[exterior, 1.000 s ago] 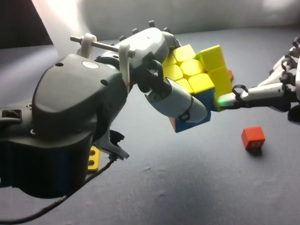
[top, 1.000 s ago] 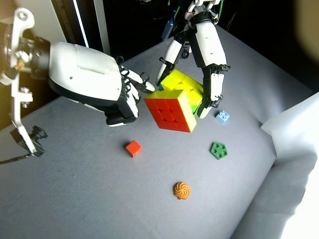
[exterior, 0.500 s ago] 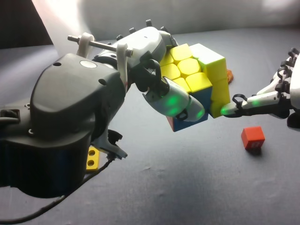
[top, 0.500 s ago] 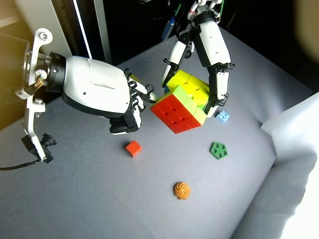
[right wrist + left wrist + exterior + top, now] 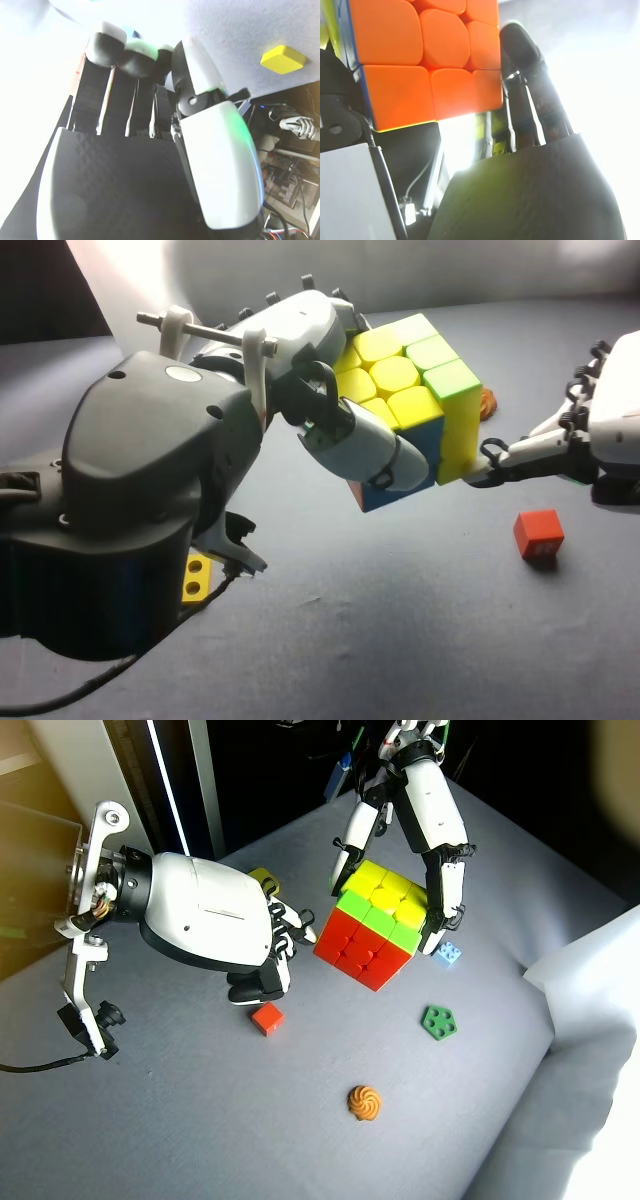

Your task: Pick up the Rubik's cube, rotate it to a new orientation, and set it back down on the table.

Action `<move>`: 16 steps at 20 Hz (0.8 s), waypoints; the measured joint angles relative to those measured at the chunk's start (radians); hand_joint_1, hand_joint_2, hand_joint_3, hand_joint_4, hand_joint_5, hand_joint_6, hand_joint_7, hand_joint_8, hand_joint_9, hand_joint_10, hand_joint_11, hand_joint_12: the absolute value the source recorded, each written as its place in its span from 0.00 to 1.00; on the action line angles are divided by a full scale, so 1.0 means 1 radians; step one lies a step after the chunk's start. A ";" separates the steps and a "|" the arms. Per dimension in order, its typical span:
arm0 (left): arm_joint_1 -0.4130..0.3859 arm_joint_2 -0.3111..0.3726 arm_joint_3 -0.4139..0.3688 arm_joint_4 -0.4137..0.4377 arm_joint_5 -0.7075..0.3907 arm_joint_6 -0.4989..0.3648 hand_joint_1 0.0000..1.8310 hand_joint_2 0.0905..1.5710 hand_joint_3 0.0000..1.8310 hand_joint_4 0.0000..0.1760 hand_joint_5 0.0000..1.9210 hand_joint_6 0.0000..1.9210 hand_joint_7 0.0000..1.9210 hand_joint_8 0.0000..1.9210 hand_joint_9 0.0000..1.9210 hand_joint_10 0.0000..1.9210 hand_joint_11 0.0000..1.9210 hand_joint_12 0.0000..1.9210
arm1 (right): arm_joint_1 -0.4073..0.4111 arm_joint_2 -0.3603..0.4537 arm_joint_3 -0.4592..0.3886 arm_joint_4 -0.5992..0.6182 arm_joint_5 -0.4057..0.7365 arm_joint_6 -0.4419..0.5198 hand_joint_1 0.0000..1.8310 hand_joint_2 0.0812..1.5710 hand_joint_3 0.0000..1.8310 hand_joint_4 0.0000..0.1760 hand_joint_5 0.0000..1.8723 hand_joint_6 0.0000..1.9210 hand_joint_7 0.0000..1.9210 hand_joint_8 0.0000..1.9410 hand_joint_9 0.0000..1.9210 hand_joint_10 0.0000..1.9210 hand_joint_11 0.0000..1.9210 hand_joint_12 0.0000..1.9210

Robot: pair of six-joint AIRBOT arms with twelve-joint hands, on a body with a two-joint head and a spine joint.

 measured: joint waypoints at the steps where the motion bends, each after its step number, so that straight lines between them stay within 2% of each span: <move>1: 0.000 0.000 0.000 0.001 -0.004 0.000 0.74 0.75 0.00 0.00 0.44 0.60 0.40 0.65 0.37 0.79 0.29 0.80 | 0.000 -0.011 0.007 0.004 -0.003 0.000 0.70 0.82 0.01 0.00 0.13 0.00 0.34 0.85 0.46 1.00 0.45 1.00; 2: 0.000 0.000 0.001 0.000 -0.006 -0.001 0.73 0.75 0.00 0.00 0.43 0.61 0.39 0.66 0.38 0.78 0.29 0.79 | -0.002 -0.025 0.015 0.017 -0.013 0.000 0.67 0.81 0.00 0.00 0.14 0.00 0.41 0.94 0.47 1.00 0.47 1.00; 3: 0.000 0.000 0.001 0.000 -0.003 -0.003 0.73 0.75 0.00 0.00 0.43 0.62 0.39 0.66 0.37 0.79 0.28 0.78 | -0.002 -0.035 0.024 0.020 -0.023 0.000 0.70 0.81 0.00 0.00 0.16 0.01 0.36 0.85 0.47 1.00 0.46 1.00; 5: -0.003 0.000 0.001 0.002 0.003 -0.009 0.74 0.73 0.00 0.00 0.47 0.58 0.43 0.60 0.39 0.75 0.31 0.75 | -0.002 -0.045 0.033 0.019 -0.039 -0.005 0.70 0.81 0.01 0.00 0.15 0.00 0.34 0.83 0.46 1.00 0.45 1.00; 6: -0.003 0.000 0.001 0.006 0.003 -0.009 0.73 0.75 0.00 0.00 0.43 0.61 0.39 0.67 0.36 0.79 0.27 0.78 | -0.002 -0.046 0.035 0.021 -0.040 -0.005 0.68 0.81 0.00 0.00 0.15 0.00 0.40 0.95 0.47 1.00 0.47 1.00; 9: -0.004 0.000 0.001 0.006 0.003 -0.009 0.73 0.77 0.00 0.00 0.43 0.64 0.37 0.69 0.33 0.82 0.22 0.81 | -0.001 -0.046 0.035 0.021 -0.040 -0.005 0.68 0.81 0.00 0.00 0.14 0.00 0.43 0.99 0.49 1.00 0.48 1.00; 10: -0.004 0.000 0.000 0.006 0.002 -0.010 0.73 0.76 0.00 0.00 0.44 0.63 0.38 0.67 0.35 0.79 0.25 0.79 | 0.003 -0.046 0.035 0.018 -0.030 -0.006 0.69 0.82 0.01 0.00 0.14 0.00 0.35 0.88 0.47 1.00 0.46 1.00; 11: -0.004 0.000 0.000 0.007 0.002 -0.009 0.73 0.76 0.00 0.00 0.44 0.63 0.39 0.66 0.35 0.80 0.26 0.79 | 0.003 -0.045 0.035 0.019 -0.018 -0.008 0.70 0.82 0.01 0.00 0.14 0.00 0.34 0.85 0.47 1.00 0.45 1.00; 13: -0.004 0.000 -0.003 0.005 0.004 -0.009 0.73 0.76 0.00 0.00 0.44 0.62 0.39 0.67 0.34 0.79 0.24 0.80 | 0.015 -0.034 0.027 0.009 0.008 -0.021 0.70 0.81 0.01 0.00 0.15 0.00 0.34 0.84 0.46 1.00 0.45 1.00; 16: -0.004 0.001 -0.003 0.009 -0.002 -0.010 0.73 0.75 0.00 0.00 0.44 0.60 0.41 0.65 0.37 0.77 0.27 0.77 | 0.060 -0.008 -0.006 0.002 0.030 -0.055 0.70 0.82 0.01 0.00 0.13 0.00 0.33 0.85 0.45 1.00 0.43 1.00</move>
